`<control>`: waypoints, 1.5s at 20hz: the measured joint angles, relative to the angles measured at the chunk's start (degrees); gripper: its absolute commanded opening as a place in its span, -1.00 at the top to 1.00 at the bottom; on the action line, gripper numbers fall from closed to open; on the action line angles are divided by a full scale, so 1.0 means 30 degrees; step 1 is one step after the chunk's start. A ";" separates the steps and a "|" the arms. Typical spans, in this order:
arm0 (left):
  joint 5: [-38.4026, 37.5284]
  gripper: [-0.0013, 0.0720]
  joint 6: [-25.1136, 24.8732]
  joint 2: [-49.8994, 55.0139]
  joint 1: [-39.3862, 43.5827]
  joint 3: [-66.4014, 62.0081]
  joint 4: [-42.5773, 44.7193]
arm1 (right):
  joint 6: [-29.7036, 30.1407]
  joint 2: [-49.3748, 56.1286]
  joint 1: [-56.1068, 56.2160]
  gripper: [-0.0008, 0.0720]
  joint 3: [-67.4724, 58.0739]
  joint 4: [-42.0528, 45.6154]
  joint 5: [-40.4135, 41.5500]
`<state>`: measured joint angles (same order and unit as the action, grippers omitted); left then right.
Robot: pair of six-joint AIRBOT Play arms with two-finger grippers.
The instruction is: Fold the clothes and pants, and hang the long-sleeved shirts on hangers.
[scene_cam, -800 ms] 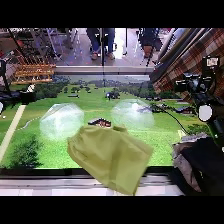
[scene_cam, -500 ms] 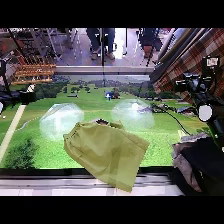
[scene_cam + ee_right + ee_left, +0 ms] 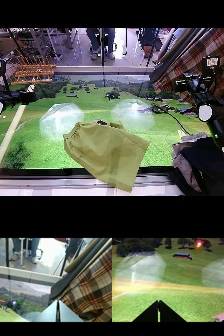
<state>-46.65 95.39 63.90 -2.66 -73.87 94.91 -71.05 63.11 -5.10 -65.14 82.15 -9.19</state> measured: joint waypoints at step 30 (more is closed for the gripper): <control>-1.1234 -0.74 -0.8342 1.0768 -0.0918 -0.0007 -1.1300 | -0.0860 -0.5457 0.1785 -0.42 1.5482 -1.2356 -2.1369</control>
<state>-80.36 70.37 96.20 -5.41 -73.89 61.01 -73.63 46.74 0.25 -18.70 45.08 -73.30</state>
